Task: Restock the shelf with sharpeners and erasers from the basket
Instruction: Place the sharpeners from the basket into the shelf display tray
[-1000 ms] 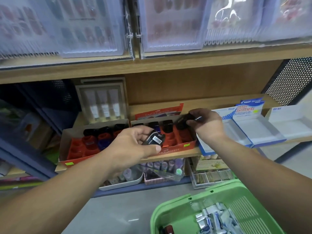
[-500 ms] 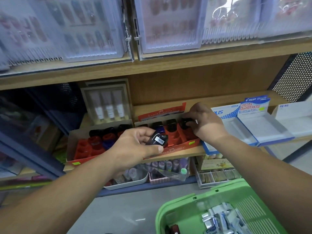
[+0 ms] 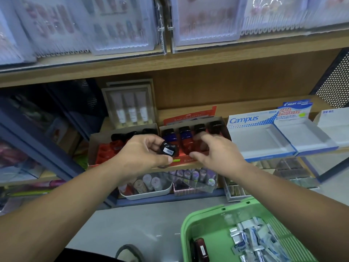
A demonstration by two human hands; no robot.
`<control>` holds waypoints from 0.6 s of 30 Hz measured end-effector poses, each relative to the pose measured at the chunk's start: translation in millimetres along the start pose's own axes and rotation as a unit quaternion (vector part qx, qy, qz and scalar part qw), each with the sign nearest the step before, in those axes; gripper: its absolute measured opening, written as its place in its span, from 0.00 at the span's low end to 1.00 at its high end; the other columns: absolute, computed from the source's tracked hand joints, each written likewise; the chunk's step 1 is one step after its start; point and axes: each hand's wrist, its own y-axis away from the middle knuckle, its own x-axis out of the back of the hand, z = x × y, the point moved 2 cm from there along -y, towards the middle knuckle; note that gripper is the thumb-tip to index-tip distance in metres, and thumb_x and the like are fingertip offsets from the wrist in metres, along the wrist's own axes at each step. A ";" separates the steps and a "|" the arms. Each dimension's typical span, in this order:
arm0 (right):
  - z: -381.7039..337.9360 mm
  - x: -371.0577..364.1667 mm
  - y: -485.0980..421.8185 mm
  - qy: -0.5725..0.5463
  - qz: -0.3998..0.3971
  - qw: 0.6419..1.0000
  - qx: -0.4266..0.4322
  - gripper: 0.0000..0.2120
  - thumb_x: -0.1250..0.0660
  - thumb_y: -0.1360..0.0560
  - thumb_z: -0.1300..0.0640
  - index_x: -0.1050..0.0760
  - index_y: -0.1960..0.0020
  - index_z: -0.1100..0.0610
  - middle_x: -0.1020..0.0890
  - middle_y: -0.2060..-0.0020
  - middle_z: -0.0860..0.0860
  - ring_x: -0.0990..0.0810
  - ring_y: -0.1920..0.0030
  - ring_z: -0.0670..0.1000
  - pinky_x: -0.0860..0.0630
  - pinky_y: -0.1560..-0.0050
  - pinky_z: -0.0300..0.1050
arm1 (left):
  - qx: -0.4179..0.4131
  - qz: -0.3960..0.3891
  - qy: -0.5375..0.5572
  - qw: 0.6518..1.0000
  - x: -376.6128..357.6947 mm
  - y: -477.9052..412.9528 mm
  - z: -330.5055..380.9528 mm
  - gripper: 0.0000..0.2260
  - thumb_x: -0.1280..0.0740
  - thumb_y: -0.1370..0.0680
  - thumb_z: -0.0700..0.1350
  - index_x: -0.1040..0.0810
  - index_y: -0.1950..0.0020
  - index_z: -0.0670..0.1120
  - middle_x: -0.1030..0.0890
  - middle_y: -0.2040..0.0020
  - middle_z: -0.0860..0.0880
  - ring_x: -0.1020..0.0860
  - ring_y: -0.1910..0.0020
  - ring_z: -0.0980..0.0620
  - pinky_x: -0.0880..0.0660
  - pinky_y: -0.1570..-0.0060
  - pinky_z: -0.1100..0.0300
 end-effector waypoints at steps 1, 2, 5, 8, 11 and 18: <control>-0.5 0.1 0.2 0.000 -0.007 1.000 -0.011 0.23 0.32 0.24 0.35 0.30 0.33 0.43 0.21 0.51 0.42 0.21 0.49 0.48 0.23 0.52 0.44 | 0.004 0.007 -0.002 1.000 5.7 2.0 -3.5 0.13 0.19 0.30 0.38 0.15 0.48 0.45 0.12 0.57 0.47 0.14 0.60 0.52 0.19 0.61 0.65; -2.5 -0.5 0.1 -0.001 -0.009 1.000 -0.019 0.24 0.33 0.24 0.35 0.30 0.32 0.43 0.21 0.53 0.41 0.21 0.51 0.47 0.23 0.52 0.44 | 0.007 0.017 -0.008 1.000 12.3 4.4 -7.1 0.12 0.19 0.30 0.38 0.15 0.49 0.45 0.12 0.56 0.46 0.14 0.60 0.51 0.19 0.60 0.65; -11.5 -3.7 1.2 0.011 0.015 0.999 -0.026 0.24 0.33 0.22 0.37 0.32 0.30 0.44 0.21 0.53 0.42 0.21 0.51 0.47 0.21 0.51 0.45 | 0.012 0.047 -0.017 0.999 31.2 9.2 -16.5 0.12 0.19 0.30 0.40 0.15 0.49 0.48 0.13 0.55 0.47 0.14 0.58 0.51 0.17 0.58 0.62; -17.9 -8.7 3.4 0.033 0.037 0.998 -0.025 0.24 0.35 0.21 0.38 0.31 0.29 0.45 0.18 0.48 0.45 0.19 0.47 0.49 0.21 0.48 0.47 | 0.026 0.088 -0.022 0.996 48.6 13.9 -22.8 0.13 0.18 0.30 0.43 0.17 0.49 0.51 0.13 0.56 0.50 0.15 0.59 0.56 0.19 0.61 0.65; -24.0 -10.6 3.9 0.073 0.056 0.996 -0.004 0.25 0.35 0.22 0.37 0.29 0.29 0.46 0.17 0.45 0.48 0.19 0.43 0.52 0.22 0.44 0.49 | 0.024 0.118 -0.005 0.993 66.7 15.9 -30.5 0.15 0.19 0.30 0.42 0.18 0.46 0.49 0.14 0.57 0.49 0.14 0.62 0.55 0.19 0.61 0.63; -79.7 -1.2 10.2 0.036 0.114 0.990 0.075 0.21 0.35 0.23 0.37 0.23 0.35 0.46 0.19 0.46 0.43 0.21 0.45 0.47 0.22 0.48 0.48 | -0.031 0.212 -0.026 0.977 111.4 5.8 -51.0 0.15 0.21 0.27 0.41 0.20 0.45 0.54 0.20 0.64 0.56 0.16 0.61 0.52 0.18 0.62 0.56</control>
